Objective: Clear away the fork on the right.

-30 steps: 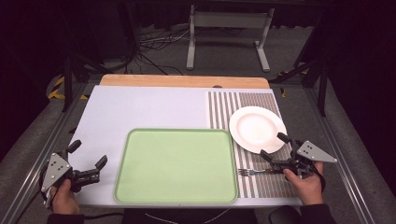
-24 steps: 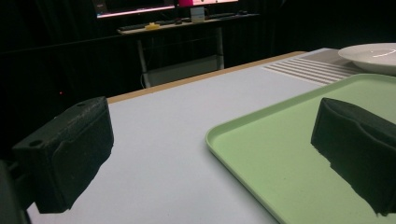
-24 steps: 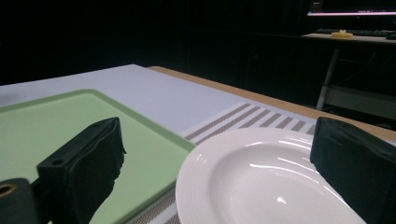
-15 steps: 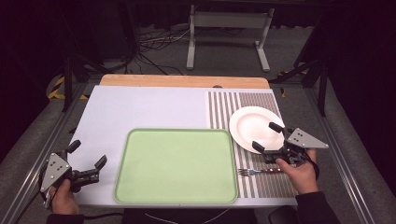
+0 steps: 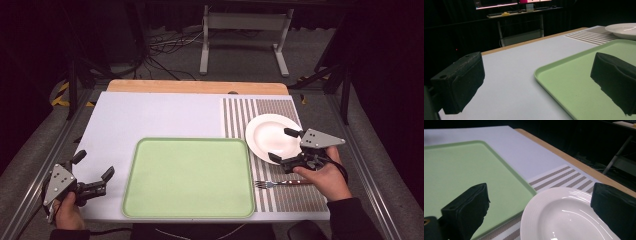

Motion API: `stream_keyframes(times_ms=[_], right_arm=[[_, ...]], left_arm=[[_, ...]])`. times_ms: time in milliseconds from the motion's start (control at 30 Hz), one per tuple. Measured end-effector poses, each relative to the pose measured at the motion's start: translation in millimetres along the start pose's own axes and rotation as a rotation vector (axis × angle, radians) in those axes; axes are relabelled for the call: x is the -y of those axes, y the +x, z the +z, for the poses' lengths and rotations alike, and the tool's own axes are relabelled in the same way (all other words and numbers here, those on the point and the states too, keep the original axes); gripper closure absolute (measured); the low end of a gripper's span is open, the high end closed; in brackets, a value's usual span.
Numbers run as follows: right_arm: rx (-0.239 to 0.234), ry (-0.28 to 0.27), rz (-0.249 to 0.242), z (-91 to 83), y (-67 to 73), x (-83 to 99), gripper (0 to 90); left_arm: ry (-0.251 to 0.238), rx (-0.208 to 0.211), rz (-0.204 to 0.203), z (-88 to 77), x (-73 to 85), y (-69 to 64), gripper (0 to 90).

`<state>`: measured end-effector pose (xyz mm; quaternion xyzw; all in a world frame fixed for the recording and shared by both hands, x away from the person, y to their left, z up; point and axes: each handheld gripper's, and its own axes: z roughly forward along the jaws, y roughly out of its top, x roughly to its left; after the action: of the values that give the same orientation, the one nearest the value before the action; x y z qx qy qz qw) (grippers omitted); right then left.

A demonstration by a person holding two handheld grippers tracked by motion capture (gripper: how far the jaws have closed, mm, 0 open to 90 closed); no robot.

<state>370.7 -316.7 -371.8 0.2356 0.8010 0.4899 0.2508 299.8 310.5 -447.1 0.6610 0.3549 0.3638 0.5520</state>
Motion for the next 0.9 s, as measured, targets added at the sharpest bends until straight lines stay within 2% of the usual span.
stream_keyframes(times_ms=[100,133,333,367,433,500,700,733,833,867,900], right_arm=[[-0.016,0.046,-0.026,-0.3,0.0,-4.3,2.7],[-0.016,0.046,-0.026,-0.3,0.0,-4.3,2.7],[-0.049,0.180,-0.083,-1.9,-0.4,-11.1,4.0],[-0.055,0.197,-0.088,-1.8,-0.5,-11.0,4.5],[-0.083,0.266,-0.104,-0.8,-0.9,-9.3,4.9],[-0.095,0.302,-0.119,0.2,-1.1,-7.8,5.0],[-0.123,0.367,-0.140,2.5,-1.0,-6.0,5.3],[-0.137,0.400,-0.152,3.7,-1.0,-5.3,5.5],[-0.145,0.422,-0.159,4.7,-0.7,-4.7,5.7],[-0.162,0.461,-0.173,6.2,0.0,-3.9,6.0],[-0.166,0.469,-0.175,6.5,0.2,-3.8,6.2]], left_arm=[[-0.001,-0.001,0.000,-0.3,-0.1,0.0,0.0],[-0.001,-0.001,0.000,-0.3,-0.1,0.0,0.0],[0.002,-0.002,0.000,-0.1,-0.1,-0.1,0.0],[0.002,-0.002,0.000,-0.1,-0.1,-0.1,0.0],[0.001,-0.001,0.000,-0.2,0.0,0.1,0.0],[0.001,-0.001,0.000,-0.2,0.0,0.1,0.0],[0.003,-0.001,0.000,-0.1,-0.1,-0.2,0.0],[0.002,-0.001,0.000,-0.2,0.0,0.1,0.0],[0.002,-0.001,0.000,-0.2,0.1,0.2,0.0],[0.001,-0.001,0.000,-0.2,0.1,0.2,0.0],[0.002,0.000,0.000,-0.2,0.0,0.1,0.0]])
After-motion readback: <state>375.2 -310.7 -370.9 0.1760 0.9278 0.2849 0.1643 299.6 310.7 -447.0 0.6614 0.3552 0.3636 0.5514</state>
